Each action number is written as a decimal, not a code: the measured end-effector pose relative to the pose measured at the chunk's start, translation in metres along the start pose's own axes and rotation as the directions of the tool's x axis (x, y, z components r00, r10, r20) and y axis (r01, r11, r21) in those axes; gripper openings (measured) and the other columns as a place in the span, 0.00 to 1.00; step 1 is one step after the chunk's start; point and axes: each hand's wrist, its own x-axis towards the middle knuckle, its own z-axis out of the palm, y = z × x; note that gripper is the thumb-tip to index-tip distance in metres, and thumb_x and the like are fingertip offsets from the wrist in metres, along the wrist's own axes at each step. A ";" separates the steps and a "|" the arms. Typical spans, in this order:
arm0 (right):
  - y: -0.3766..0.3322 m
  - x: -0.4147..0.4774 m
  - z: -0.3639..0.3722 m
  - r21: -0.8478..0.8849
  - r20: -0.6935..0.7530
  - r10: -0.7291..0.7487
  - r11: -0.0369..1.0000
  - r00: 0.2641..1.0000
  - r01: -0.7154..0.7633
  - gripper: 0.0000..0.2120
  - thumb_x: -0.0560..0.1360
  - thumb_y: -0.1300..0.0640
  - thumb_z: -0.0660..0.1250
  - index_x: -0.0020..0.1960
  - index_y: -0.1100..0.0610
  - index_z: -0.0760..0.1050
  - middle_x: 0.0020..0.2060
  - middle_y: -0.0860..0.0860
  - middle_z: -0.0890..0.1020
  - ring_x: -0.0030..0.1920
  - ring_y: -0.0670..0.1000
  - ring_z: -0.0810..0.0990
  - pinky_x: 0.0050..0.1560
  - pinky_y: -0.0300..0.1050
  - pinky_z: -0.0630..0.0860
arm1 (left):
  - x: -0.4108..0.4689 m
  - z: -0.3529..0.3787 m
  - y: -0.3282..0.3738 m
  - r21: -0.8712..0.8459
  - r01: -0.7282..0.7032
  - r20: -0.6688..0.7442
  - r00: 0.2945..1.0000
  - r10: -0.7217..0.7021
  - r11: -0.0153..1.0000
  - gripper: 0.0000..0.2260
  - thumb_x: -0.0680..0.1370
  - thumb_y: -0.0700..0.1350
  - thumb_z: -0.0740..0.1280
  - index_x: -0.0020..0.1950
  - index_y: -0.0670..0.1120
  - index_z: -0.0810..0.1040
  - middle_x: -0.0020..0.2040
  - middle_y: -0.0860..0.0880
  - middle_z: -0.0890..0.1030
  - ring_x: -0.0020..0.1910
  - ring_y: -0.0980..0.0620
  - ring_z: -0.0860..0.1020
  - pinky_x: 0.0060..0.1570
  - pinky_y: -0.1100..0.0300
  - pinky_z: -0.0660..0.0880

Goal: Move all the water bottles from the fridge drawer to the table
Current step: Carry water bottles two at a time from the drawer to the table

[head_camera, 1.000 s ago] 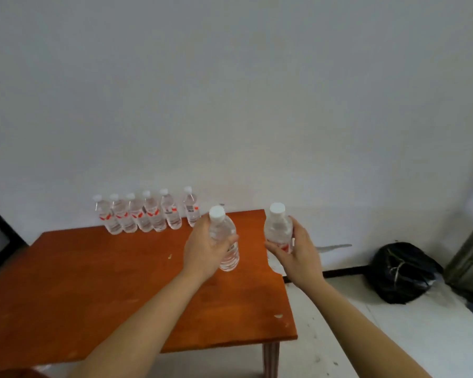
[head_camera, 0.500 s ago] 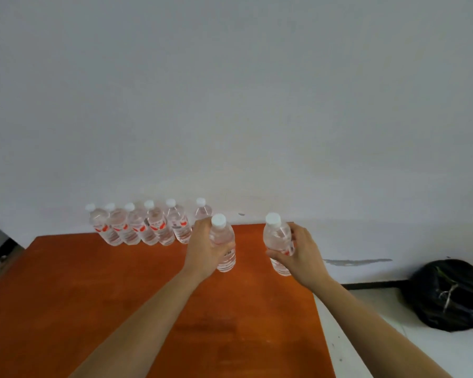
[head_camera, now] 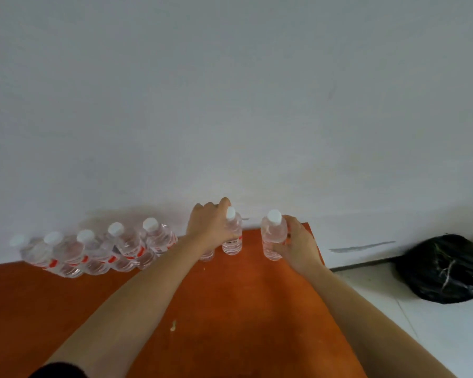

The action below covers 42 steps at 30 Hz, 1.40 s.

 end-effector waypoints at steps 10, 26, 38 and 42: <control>-0.007 0.044 0.067 0.032 0.106 0.010 0.999 0.994 -0.014 0.35 0.73 0.55 0.75 0.75 0.49 0.62 0.65 0.48 0.78 0.63 0.51 0.77 0.61 0.47 0.76 | 0.017 0.023 -0.034 0.070 -0.124 0.088 0.989 0.118 0.990 0.22 0.73 0.61 0.70 0.61 0.52 0.70 0.50 0.52 0.82 0.50 0.50 0.77 0.50 0.54 0.70; -0.029 -0.004 0.001 -0.234 -0.081 -0.136 0.966 0.987 0.114 0.31 0.81 0.39 0.56 0.80 0.47 0.53 0.79 0.50 0.58 0.75 0.54 0.65 0.68 0.58 0.72 | -0.004 -0.017 -0.032 -0.078 -0.034 -0.160 0.987 0.021 0.996 0.27 0.82 0.63 0.53 0.74 0.48 0.67 0.73 0.47 0.71 0.72 0.47 0.69 0.69 0.49 0.65; 0.002 -0.129 -0.139 -0.555 -0.515 -0.273 0.829 0.813 -0.073 0.36 0.81 0.35 0.49 0.81 0.50 0.41 0.80 0.56 0.41 0.80 0.55 0.40 0.79 0.59 0.45 | -0.053 -0.086 0.115 -0.012 -0.260 -0.400 0.886 0.234 0.966 0.32 0.82 0.65 0.43 0.81 0.50 0.50 0.82 0.44 0.46 0.80 0.44 0.44 0.76 0.38 0.49; 0.027 -0.213 -0.202 -0.521 -0.625 -0.235 0.835 0.744 -0.175 0.37 0.81 0.37 0.54 0.81 0.52 0.44 0.80 0.57 0.43 0.80 0.56 0.42 0.79 0.59 0.46 | -0.087 -0.107 0.202 -0.016 -0.411 -0.421 0.830 0.366 0.912 0.31 0.82 0.64 0.46 0.81 0.50 0.50 0.82 0.45 0.45 0.80 0.46 0.42 0.77 0.39 0.47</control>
